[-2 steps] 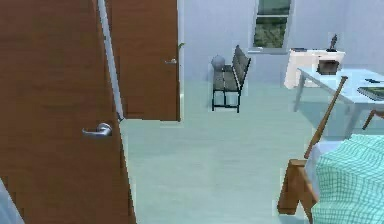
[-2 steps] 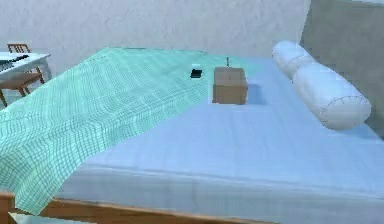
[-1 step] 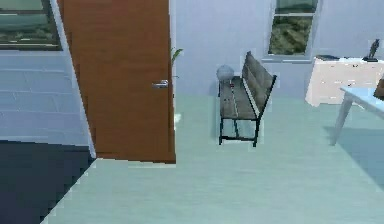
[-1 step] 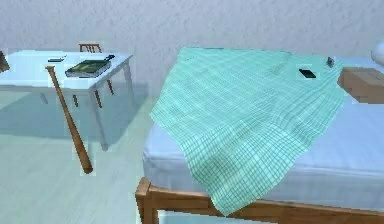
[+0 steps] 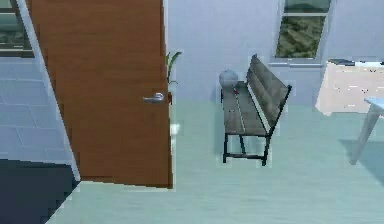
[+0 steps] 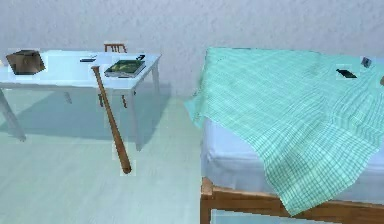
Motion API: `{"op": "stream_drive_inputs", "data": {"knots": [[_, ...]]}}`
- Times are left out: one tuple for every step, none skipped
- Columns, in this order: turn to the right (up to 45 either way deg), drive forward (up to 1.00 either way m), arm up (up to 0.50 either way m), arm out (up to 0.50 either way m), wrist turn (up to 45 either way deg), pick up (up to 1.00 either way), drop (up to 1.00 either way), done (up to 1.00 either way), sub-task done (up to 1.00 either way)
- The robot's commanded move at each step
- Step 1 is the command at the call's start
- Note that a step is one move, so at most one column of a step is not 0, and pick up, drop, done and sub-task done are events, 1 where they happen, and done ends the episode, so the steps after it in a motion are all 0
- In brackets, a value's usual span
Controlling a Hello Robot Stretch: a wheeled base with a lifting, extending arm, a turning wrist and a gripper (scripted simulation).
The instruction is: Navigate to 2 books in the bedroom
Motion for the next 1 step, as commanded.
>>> {"op": "stream_drive_inputs", "data": {"knots": [[45.0,0.00,0.00,0.00,0.0,0.00,0.00,0.00,0.00]]}}
